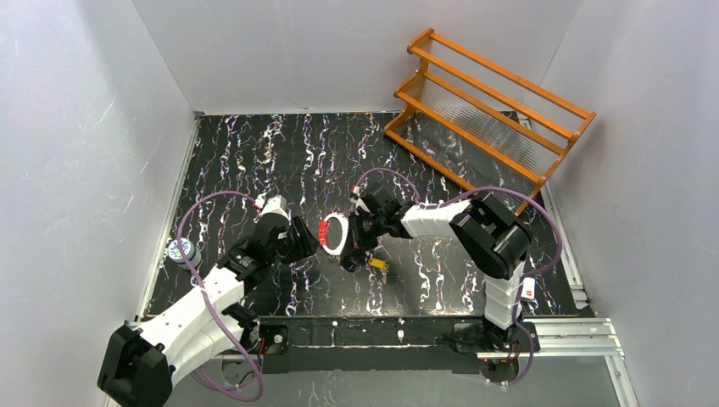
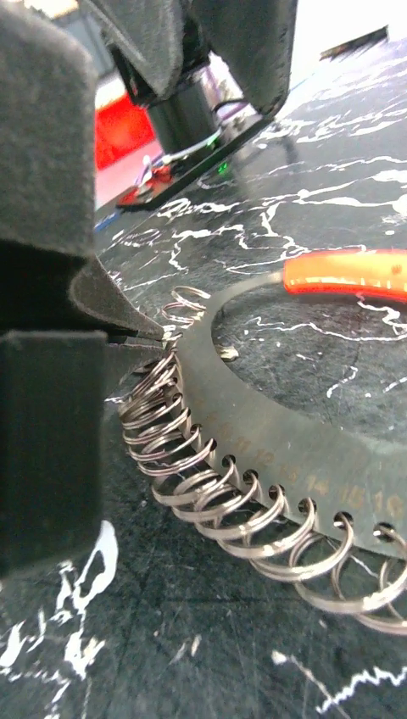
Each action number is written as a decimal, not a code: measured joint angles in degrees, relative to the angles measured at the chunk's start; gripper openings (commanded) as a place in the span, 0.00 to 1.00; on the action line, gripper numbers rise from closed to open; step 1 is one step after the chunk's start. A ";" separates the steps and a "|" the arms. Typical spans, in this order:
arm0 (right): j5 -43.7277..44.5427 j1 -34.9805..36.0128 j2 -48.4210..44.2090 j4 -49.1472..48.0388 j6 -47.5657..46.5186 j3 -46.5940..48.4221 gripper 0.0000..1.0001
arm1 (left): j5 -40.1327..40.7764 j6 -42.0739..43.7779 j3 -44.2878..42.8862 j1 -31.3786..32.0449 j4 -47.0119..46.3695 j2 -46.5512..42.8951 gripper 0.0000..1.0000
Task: Put the keys on the keyring
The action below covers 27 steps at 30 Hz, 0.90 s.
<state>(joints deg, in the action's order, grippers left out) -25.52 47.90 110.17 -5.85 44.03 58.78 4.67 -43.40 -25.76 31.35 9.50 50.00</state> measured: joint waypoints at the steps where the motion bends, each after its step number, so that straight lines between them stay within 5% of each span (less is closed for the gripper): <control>1: 0.24 0.00 -0.37 1.75 -1.88 0.61 0.01 | 0.00 0.37 -0.02 0.00 0.00 -0.22 0.53; 15: 2.23 -0.15 -11.26 25.86 -32.98 15.85 0.01 | -2.12 14.64 -6.32 0.00 -0.48 -7.28 0.52; 27: 3.04 -0.15 -33.42 15.43 -46.42 1.20 0.01 | -16.70 30.42 -5.49 0.00 -12.85 -14.03 0.50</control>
<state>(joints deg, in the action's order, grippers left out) -22.48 47.75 76.75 9.58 -2.39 59.99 -12.03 -12.97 -31.24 31.35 -3.36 35.97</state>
